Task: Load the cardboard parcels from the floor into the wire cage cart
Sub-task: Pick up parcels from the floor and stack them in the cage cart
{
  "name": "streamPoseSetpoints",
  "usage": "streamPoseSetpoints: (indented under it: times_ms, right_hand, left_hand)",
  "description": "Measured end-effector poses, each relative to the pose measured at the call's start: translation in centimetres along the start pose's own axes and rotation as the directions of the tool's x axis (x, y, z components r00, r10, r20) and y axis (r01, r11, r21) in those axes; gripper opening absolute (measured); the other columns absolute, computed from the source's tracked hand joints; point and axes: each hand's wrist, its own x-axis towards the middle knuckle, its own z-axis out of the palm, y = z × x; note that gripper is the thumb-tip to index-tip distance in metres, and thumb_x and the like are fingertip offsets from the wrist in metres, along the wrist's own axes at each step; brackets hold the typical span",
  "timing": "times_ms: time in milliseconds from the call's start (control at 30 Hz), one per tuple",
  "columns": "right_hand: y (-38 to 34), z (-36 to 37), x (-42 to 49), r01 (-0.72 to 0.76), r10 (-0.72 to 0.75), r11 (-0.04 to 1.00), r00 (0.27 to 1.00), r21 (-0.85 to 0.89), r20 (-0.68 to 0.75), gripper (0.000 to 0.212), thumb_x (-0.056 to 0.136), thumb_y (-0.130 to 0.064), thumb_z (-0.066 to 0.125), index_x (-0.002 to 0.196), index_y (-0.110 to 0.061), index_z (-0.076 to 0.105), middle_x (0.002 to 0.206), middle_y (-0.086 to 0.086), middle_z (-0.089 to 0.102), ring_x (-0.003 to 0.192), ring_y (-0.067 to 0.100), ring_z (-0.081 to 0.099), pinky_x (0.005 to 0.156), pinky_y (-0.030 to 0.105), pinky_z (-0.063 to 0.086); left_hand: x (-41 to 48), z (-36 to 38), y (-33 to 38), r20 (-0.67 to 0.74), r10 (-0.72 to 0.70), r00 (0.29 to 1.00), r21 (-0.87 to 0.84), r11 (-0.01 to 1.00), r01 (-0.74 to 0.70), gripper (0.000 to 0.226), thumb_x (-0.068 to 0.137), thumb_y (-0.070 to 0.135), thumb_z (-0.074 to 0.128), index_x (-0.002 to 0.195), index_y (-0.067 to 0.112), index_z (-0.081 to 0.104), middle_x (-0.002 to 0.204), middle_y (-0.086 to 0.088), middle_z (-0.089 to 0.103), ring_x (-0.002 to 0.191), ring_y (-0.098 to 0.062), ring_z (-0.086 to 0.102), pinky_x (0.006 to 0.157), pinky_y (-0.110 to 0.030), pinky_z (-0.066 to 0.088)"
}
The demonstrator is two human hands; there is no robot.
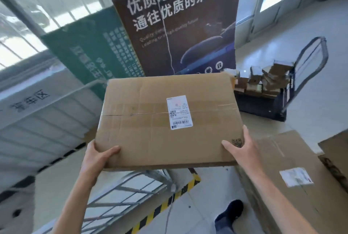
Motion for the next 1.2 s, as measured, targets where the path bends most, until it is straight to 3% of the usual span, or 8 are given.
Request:
streamPoseSetpoints:
  times_ms: [133, 367, 467, 633, 800, 1000, 1100, 1200]
  right_hand:
    - [-5.6, 8.4, -4.8, 0.116, -0.113, 0.991, 0.992, -0.060, 0.059, 0.103, 0.077, -0.060, 0.073, 0.157, -0.033, 0.015, 0.151, 0.000, 0.042, 0.132, 0.025, 0.046, 0.099, 0.053, 0.049]
    - [-12.5, 21.6, -12.6, 0.237, -0.209, 0.964, 0.955, -0.119, 0.209, 0.096, 0.079, -0.057, 0.073, 0.155, -0.029, 0.021, 0.149, 0.002, 0.041, 0.130, 0.025, 0.045, 0.098, 0.046, 0.048]
    - [-15.2, 26.1, -14.1, 0.273, -0.228, 0.954, 0.929, -0.122, 0.292, 0.093, 0.078, -0.055, 0.073, 0.153, -0.028, 0.025, 0.144, 0.003, 0.044, 0.129, 0.025, 0.045, 0.101, 0.048, 0.046]
    - [-19.5, 33.3, -14.0, 0.339, -0.269, 0.928, 0.897, -0.157, 0.349, 0.084, 0.074, -0.058, 0.072, 0.144, -0.031, 0.035, 0.126, -0.003, 0.053, 0.109, 0.015, 0.053, 0.083, 0.037, 0.046]
    - [-23.5, 42.0, -10.3, 0.358, -0.261, 0.918, 0.869, -0.170, 0.421, 0.074, 0.075, -0.056, 0.073, 0.137, -0.032, 0.040, 0.128, -0.007, 0.055, 0.104, 0.011, 0.051, 0.075, 0.033, 0.044]
    - [-23.0, 53.6, -3.7, 0.256, -0.083, 0.922, 0.862, -0.290, 0.500, 0.088, 0.081, -0.051, 0.073, 0.150, -0.021, 0.029, 0.152, 0.004, 0.042, 0.135, 0.027, 0.045, 0.103, 0.050, 0.046]
    - [-20.3, 58.3, -1.2, 0.159, 0.060, 0.911, 0.862, -0.381, 0.504, 0.093, 0.083, -0.051, 0.072, 0.155, -0.019, 0.022, 0.158, 0.004, 0.035, 0.139, 0.028, 0.041, 0.106, 0.050, 0.043]
    - [-16.4, 61.5, 1.0, 0.036, 0.208, 0.888, 0.857, -0.458, 0.472, 0.090, 0.081, -0.047, 0.076, 0.152, -0.019, 0.030, 0.151, 0.005, 0.046, 0.132, 0.029, 0.048, 0.099, 0.044, 0.047]
  left_hand:
    - [-0.8, -10.8, -6.0, -0.089, -0.054, 0.995, -0.082, 0.996, 0.046, 0.070, 0.067, 0.026, 0.091, 0.124, 0.016, 0.052, 0.114, -0.003, 0.065, 0.099, -0.019, 0.064, 0.068, -0.029, 0.049]
    - [-2.5, -25.6, -15.6, -0.207, -0.229, 0.951, -0.193, 0.963, 0.190, 0.072, 0.072, 0.014, 0.087, 0.132, 0.005, 0.049, 0.119, -0.015, 0.062, 0.094, -0.024, 0.062, 0.069, -0.033, 0.049]
    - [-2.7, -29.7, -19.1, -0.227, -0.298, 0.927, -0.226, 0.942, 0.247, 0.074, 0.072, 0.015, 0.087, 0.133, 0.005, 0.048, 0.118, -0.015, 0.063, 0.095, -0.025, 0.063, 0.070, -0.036, 0.051]
    - [-0.1, -34.6, -22.5, -0.271, -0.375, 0.887, -0.252, 0.916, 0.311, 0.080, 0.070, 0.021, 0.089, 0.136, 0.006, 0.047, 0.118, -0.012, 0.062, 0.101, -0.028, 0.062, 0.073, -0.039, 0.052]
    - [7.0, -37.6, -24.5, -0.292, -0.405, 0.866, -0.240, 0.908, 0.343, 0.059, 0.073, 0.022, 0.086, 0.120, 0.015, 0.050, 0.095, 0.004, 0.060, 0.083, -0.013, 0.059, 0.060, -0.030, 0.046]
    - [18.7, -37.3, -29.3, -0.219, -0.510, 0.832, -0.182, 0.859, 0.479, 0.058, 0.075, 0.015, 0.086, 0.121, 0.006, 0.054, 0.106, -0.011, 0.064, 0.092, -0.026, 0.064, 0.068, -0.037, 0.051]
    - [23.4, -35.1, -33.1, -0.154, -0.585, 0.797, -0.167, 0.810, 0.562, 0.058, 0.075, 0.016, 0.086, 0.118, 0.006, 0.050, 0.102, -0.008, 0.061, 0.089, -0.024, 0.062, 0.071, -0.038, 0.053]
    - [25.8, -31.5, -37.8, -0.099, -0.656, 0.748, -0.114, 0.754, 0.647, 0.036, 0.075, 0.013, 0.084, 0.095, 0.011, 0.054, 0.095, -0.007, 0.063, 0.076, -0.015, 0.059, 0.063, -0.032, 0.047]
